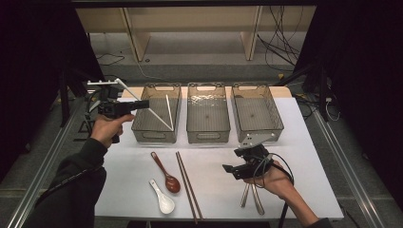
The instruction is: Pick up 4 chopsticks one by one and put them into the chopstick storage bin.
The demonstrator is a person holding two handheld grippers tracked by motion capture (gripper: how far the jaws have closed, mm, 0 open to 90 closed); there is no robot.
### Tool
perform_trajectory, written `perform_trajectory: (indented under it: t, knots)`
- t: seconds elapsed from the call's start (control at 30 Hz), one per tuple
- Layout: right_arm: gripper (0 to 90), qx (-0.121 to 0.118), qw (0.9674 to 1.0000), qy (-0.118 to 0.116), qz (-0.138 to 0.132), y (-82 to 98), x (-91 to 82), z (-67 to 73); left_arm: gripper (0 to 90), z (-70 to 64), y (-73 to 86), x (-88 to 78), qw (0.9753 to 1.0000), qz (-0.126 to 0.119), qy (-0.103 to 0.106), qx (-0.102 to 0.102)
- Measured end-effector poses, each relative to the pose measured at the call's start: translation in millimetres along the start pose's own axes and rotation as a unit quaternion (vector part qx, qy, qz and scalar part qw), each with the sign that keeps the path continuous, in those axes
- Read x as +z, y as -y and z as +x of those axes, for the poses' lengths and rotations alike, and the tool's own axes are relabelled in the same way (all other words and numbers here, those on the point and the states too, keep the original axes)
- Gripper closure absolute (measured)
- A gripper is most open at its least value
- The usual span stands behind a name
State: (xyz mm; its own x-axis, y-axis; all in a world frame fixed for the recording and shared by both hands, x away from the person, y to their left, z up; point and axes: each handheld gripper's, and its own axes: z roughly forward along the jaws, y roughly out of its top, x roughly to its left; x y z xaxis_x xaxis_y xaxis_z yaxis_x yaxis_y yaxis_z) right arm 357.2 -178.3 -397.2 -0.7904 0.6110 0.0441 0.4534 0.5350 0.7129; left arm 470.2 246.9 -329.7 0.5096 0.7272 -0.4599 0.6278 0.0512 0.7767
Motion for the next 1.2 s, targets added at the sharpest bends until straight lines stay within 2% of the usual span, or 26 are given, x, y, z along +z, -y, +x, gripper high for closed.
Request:
perform_trajectory:
  t: [0.27, 0.47, 0.83, 1.2]
  knots:
    - [31.0, 0.000, 1.0000, -0.002, 0.003, 0.6, 1.2, 0.0, 83.3, 10.8, -9.3, 9.2, 0.9997, 0.009, -0.023, -0.006]
    - [29.9, -0.001, 1.0000, -0.002, 0.006, 1.0, 1.5, 0.1, 83.1, 18.4, -9.3, 23.1, 0.9988, 0.029, -0.038, -0.011]
    - [29.9, -0.002, 1.0000, -0.004, 0.006, 1.4, 1.7, 0.8, 83.0, 26.8, -4.5, 44.4, 0.9966, 0.060, -0.052, -0.023]
    - [29.9, -0.003, 1.0000, -0.005, 0.007, 1.6, 1.9, 0.6, 82.8, 30.4, -0.7, 53.5, 0.9948, 0.080, -0.058, -0.026]
